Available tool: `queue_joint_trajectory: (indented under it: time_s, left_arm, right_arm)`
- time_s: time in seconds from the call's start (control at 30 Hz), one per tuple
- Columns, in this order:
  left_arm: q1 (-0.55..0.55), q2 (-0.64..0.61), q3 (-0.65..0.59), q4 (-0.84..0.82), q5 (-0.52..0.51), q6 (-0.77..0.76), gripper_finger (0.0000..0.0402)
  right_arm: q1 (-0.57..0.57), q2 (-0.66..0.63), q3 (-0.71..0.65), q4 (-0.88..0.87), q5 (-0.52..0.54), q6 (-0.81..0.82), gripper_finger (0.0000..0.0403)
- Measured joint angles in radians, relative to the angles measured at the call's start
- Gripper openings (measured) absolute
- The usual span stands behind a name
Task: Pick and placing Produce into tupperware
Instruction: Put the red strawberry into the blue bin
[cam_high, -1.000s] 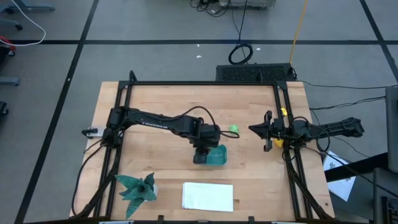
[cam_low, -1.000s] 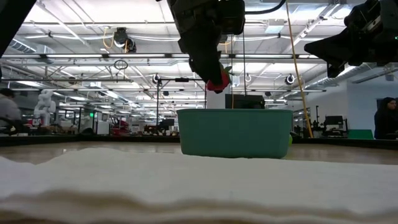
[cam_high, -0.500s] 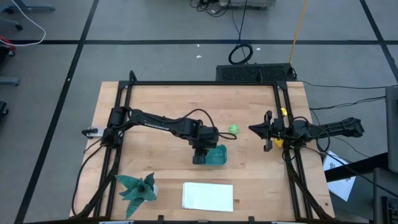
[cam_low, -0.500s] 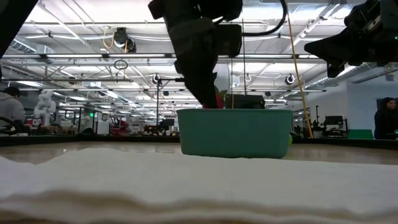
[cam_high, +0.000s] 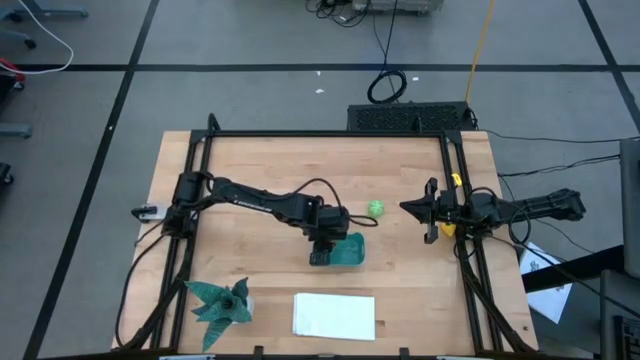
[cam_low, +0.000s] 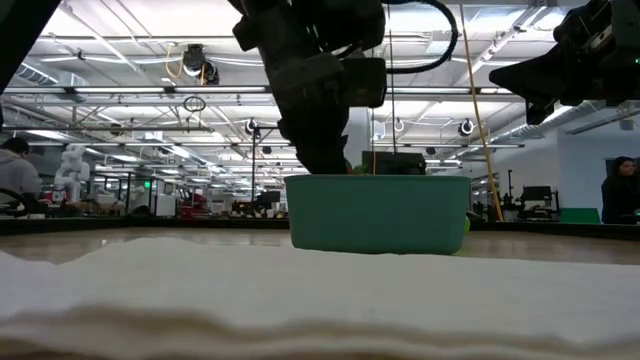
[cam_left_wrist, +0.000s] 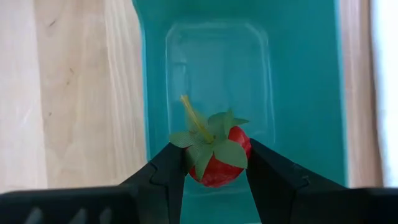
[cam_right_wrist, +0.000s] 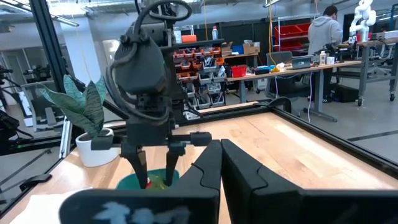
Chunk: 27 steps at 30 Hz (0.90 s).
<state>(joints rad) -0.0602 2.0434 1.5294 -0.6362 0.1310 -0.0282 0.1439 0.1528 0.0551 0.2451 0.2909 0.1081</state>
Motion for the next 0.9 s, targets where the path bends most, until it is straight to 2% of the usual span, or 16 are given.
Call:
queue_joint_trajectory:
  time_s: [0.47,0.9]
  left_arm:
    - [0.021,0.0,-0.065,0.065,0.0,0.002,0.014]
    - [0.018,0.0,-0.065,0.073,-0.011,0.118,0.014]
  right_arm:
    - [0.0,0.0,0.0,0.0,0.0,-0.015,0.0]
    - [0.0,0.0,0.0,0.0,0.0,-0.016,0.0]
